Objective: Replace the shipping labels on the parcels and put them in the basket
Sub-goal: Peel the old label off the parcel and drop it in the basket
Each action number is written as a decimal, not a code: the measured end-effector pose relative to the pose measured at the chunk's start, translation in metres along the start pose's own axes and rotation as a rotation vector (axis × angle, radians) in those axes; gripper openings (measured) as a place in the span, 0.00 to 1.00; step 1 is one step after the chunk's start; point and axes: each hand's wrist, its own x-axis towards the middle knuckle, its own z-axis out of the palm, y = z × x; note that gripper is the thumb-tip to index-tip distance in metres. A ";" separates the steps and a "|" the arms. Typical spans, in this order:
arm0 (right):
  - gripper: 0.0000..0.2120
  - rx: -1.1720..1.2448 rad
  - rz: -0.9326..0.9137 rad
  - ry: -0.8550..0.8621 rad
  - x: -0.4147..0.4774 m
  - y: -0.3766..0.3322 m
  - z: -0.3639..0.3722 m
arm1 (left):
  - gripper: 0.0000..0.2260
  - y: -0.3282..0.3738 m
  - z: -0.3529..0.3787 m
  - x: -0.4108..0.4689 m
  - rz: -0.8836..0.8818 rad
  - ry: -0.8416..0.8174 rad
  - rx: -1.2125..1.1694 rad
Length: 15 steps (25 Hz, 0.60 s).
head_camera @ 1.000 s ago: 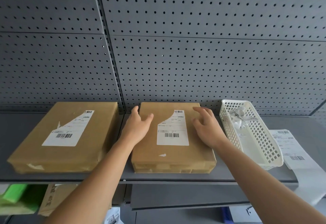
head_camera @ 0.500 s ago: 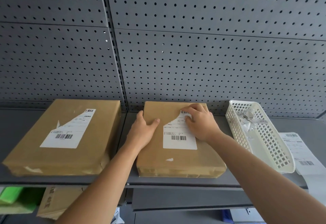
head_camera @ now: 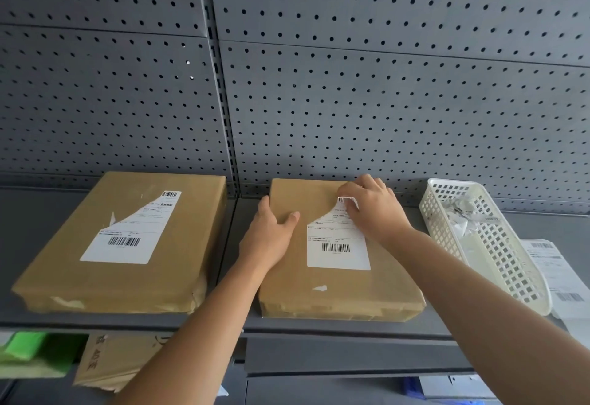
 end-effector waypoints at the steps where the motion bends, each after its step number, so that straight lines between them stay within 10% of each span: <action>1: 0.12 -0.003 -0.008 0.004 0.001 -0.001 0.000 | 0.36 0.000 0.000 -0.001 -0.001 0.004 0.006; 15: 0.10 0.048 -0.084 0.039 -0.001 0.006 0.002 | 0.35 0.004 -0.001 -0.003 -0.017 0.016 0.037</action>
